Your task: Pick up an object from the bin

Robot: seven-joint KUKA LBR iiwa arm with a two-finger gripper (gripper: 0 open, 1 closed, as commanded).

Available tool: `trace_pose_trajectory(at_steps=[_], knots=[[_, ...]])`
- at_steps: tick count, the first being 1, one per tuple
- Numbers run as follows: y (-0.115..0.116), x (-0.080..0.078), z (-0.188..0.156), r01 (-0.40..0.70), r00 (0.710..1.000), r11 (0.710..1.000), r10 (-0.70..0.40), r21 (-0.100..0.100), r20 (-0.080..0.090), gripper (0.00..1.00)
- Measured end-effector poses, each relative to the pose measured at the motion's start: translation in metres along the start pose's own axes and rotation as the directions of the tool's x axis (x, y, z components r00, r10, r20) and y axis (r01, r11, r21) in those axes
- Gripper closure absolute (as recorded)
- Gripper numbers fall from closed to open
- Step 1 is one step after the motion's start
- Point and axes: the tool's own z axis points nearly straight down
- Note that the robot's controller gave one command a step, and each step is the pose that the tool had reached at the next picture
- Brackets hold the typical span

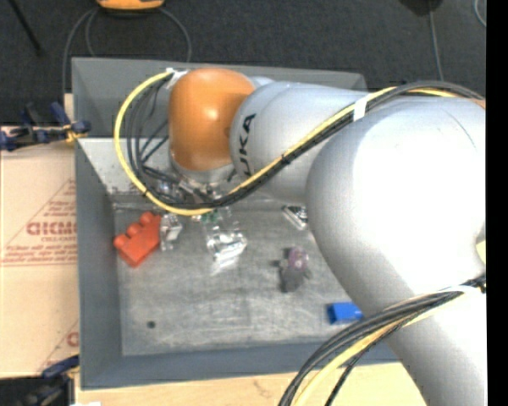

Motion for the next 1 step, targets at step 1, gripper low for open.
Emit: trace_pose_trajectory(at_steps=[1], knots=[[0.0284, 0.0171, -0.1331, 0.001, 1.0, 1.0, -0.001, -0.002, 0.005, 1.0]])
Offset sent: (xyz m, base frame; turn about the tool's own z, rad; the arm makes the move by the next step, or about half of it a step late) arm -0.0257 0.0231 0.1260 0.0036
